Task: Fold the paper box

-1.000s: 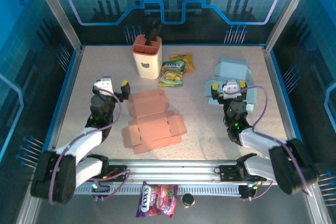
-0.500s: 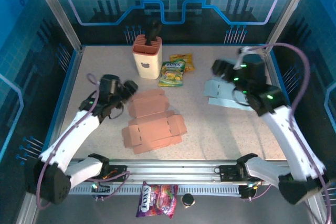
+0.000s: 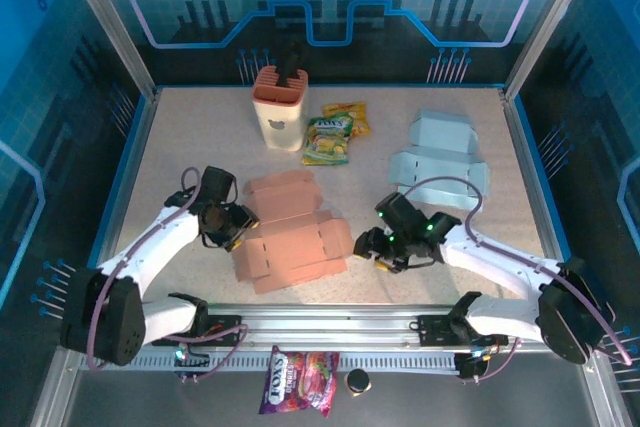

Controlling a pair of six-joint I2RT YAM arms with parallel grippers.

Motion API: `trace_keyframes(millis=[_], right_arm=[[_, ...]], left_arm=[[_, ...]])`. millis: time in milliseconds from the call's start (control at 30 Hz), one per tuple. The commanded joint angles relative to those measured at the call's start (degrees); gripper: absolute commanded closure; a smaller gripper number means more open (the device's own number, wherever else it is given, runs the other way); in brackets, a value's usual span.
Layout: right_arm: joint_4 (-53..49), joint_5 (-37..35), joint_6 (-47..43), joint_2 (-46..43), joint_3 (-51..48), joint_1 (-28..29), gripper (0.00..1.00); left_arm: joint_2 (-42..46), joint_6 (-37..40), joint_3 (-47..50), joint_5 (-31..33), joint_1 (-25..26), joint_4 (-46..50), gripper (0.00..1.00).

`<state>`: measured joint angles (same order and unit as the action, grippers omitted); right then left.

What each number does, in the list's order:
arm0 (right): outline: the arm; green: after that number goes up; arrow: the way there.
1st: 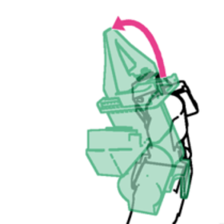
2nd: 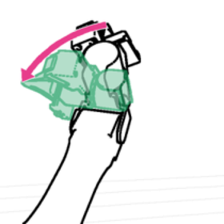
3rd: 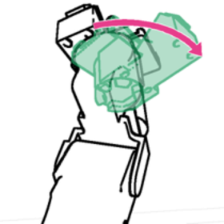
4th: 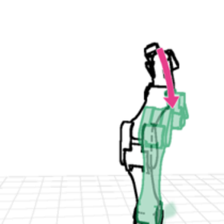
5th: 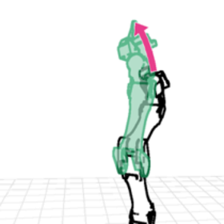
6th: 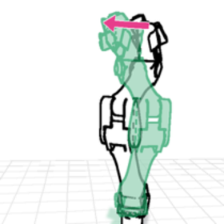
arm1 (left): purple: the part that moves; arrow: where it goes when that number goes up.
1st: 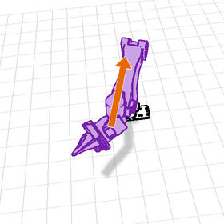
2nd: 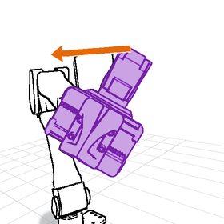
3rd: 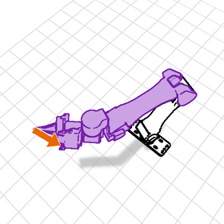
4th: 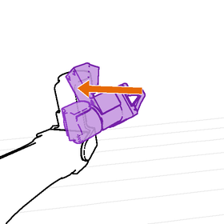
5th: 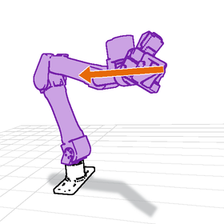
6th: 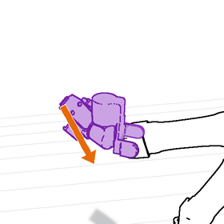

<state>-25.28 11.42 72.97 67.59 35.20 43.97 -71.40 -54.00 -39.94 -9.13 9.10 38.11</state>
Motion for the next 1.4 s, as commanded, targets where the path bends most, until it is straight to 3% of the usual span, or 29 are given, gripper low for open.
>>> trace_keyframes(millis=[0, 167, 400, 933, 1100, 1367], right_arm=[[15.97, -0.3, 14.12, 2.04, -2.66, 2.88, 0.42], [28.39, -4.12, 21.71, 7.4, -6.15, 4.52, 0.42], [39.21, -6.76, 25.4, 12.86, -8.73, 3.64, 0.43], [40.44, -6.65, 19.42, 10.21, -12.15, -5.72, 0.49], [43.01, -6.5, 18.96, 9.94, -12.32, -7.3, 0.58], [38.5, -6.93, 17.32, 8.37, -9.86, -8.86, 0.85]], left_arm=[[-3.12, 4.98, 0.74, -5.01, -3.16, -4.02, 0.49], [-8.05, 7.15, 0.63, -8.73, -4.09, -7.63, 0.55], [-10.81, 6.86, 3.26, -11.24, -4.05, -11.31, 0.64], [-15.86, 4.92, 2.21, -12.34, -0.88, -13.69, 0.79], [-17.06, 4.54, 1.29, -12.06, 0.46, -13.8, 0.81], [-17.33, 4.77, 0.67, -11.43, 1.05, -13.51, 0.82]])
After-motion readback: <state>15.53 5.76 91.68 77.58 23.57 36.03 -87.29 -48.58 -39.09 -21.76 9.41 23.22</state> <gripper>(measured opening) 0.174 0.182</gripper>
